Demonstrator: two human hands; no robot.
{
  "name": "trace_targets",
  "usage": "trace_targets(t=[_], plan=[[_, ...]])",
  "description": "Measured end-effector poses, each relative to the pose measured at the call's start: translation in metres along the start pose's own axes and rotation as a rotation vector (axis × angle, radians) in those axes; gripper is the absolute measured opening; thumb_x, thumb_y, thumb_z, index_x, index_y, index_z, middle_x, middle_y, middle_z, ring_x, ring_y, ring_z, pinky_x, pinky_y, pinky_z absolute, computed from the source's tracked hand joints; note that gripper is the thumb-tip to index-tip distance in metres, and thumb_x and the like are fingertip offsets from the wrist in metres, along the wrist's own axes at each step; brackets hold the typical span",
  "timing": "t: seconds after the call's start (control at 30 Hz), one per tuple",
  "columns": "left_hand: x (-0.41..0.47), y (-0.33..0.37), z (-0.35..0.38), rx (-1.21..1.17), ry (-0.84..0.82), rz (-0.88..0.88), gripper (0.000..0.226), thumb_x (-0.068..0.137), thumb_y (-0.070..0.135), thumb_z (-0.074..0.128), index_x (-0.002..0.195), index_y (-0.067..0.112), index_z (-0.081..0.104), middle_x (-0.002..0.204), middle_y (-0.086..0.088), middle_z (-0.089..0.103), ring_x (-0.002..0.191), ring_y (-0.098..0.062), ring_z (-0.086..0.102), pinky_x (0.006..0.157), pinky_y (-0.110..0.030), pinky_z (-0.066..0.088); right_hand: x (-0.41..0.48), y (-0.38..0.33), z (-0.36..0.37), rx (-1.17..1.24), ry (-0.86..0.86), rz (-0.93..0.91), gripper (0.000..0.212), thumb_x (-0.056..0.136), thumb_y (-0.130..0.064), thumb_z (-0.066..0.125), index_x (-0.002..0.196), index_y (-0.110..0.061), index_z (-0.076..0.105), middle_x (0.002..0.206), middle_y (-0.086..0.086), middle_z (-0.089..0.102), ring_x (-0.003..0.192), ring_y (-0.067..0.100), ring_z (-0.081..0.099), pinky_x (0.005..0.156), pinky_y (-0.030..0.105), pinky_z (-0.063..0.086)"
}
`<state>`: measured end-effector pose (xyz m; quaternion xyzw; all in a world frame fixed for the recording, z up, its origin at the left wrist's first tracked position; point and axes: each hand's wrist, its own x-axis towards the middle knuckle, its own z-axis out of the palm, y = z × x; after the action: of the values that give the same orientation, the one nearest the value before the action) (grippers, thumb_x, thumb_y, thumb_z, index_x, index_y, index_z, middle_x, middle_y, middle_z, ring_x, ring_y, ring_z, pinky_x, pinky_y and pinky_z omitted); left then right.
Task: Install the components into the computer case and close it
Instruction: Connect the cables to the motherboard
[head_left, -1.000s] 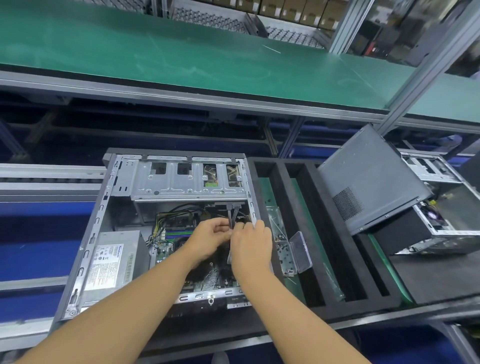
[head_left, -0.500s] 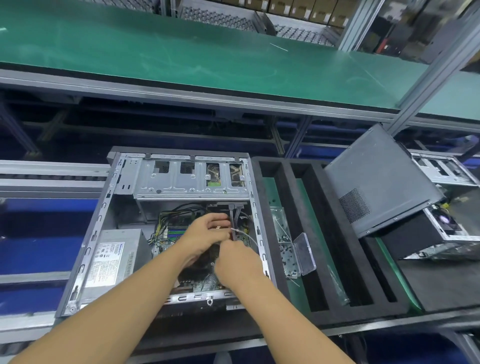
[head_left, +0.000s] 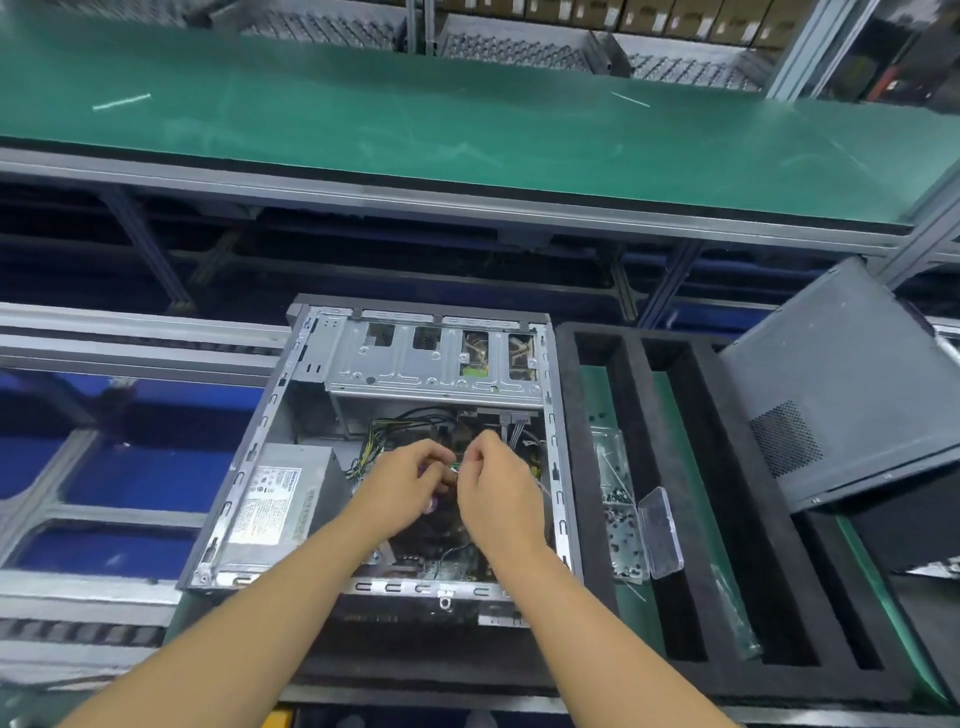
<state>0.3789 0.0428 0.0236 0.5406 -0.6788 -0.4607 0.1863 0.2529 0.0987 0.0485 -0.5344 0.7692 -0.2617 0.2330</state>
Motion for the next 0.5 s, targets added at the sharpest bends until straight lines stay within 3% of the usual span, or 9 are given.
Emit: trace_targets(t=[0.03, 0.1, 0.2, 0.27, 0.33, 0.4, 0.5], plan=[[-0.002, -0.001, -0.001, 0.02, 0.017, 0.003, 0.022, 0.099, 0.011, 0.05, 0.104, 0.021, 0.068, 0.084, 0.009, 0.074, 0.075, -0.002, 0.069, 0.066, -0.025, 0.058, -0.001, 0.002, 0.0, -0.063, 0.069, -0.047, 0.013, 0.103, -0.022, 0.045, 0.091, -0.026, 0.049, 0.084, -0.012, 0.054, 0.073, 0.012, 0.052, 0.055, 0.031, 0.034], [-0.004, -0.002, -0.001, 0.103, 0.04, 0.011, 0.022, 0.098, 0.012, 0.051, 0.105, 0.023, 0.068, 0.09, 0.013, 0.072, 0.083, -0.001, 0.068, 0.076, -0.025, 0.057, -0.002, 0.005, 0.0, -0.242, 0.073, -0.066, 0.005, 0.1, -0.026, 0.053, 0.104, -0.023, 0.052, 0.103, -0.007, 0.054, 0.094, 0.018, 0.054, 0.066, 0.029, 0.039], [-0.008, -0.001, -0.003, 0.255, 0.092, 0.094, 0.021, 0.097, 0.012, 0.055, 0.106, 0.024, 0.069, 0.102, 0.014, 0.064, 0.094, -0.002, 0.06, 0.085, -0.02, 0.046, 0.001, 0.008, 0.007, -0.416, -0.037, -0.03, 0.035, 0.098, -0.033, 0.058, 0.127, -0.015, 0.049, 0.132, 0.006, 0.046, 0.118, 0.026, 0.049, 0.092, 0.033, 0.044], [-0.012, 0.0, -0.006, 0.221, 0.146, 0.107, 0.017, 0.096, 0.014, 0.06, 0.101, 0.027, 0.069, 0.096, 0.015, 0.065, 0.081, 0.002, 0.062, 0.078, -0.017, 0.048, 0.002, 0.005, 0.007, -0.395, -0.009, -0.037, 0.034, 0.097, -0.033, 0.058, 0.126, -0.015, 0.051, 0.131, 0.006, 0.048, 0.115, 0.025, 0.051, 0.09, 0.033, 0.045], [-0.018, 0.001, -0.011, 0.154, 0.203, 0.058, 0.012, 0.096, 0.022, 0.062, 0.094, 0.034, 0.066, 0.077, 0.016, 0.07, 0.06, 0.004, 0.062, 0.062, -0.017, 0.05, 0.003, 0.0, 0.006, -0.362, 0.04, -0.125, 0.021, 0.096, -0.028, 0.057, 0.114, -0.018, 0.053, 0.115, 0.002, 0.054, 0.099, 0.023, 0.056, 0.075, 0.032, 0.043], [-0.023, 0.002, -0.017, 0.15, 0.264, 0.034, 0.015, 0.098, 0.03, 0.055, 0.087, 0.034, 0.064, 0.06, 0.013, 0.067, 0.054, 0.002, 0.06, 0.058, -0.02, 0.047, 0.003, -0.009, 0.009, -0.193, -0.03, -0.184, 0.009, 0.095, -0.02, 0.053, 0.1, -0.024, 0.047, 0.1, -0.004, 0.053, 0.082, 0.021, 0.054, 0.063, 0.036, 0.038], [-0.034, 0.002, -0.028, 0.091, 0.369, 0.023, 0.023, 0.102, 0.026, 0.044, 0.089, 0.029, 0.062, 0.061, 0.008, 0.063, 0.06, -0.002, 0.06, 0.061, -0.025, 0.045, -0.002, -0.025, 0.024, 0.069, -0.213, -0.28, 0.012, 0.099, -0.015, 0.046, 0.107, -0.024, 0.05, 0.104, -0.003, 0.057, 0.084, 0.022, 0.058, 0.072, 0.043, 0.049]])
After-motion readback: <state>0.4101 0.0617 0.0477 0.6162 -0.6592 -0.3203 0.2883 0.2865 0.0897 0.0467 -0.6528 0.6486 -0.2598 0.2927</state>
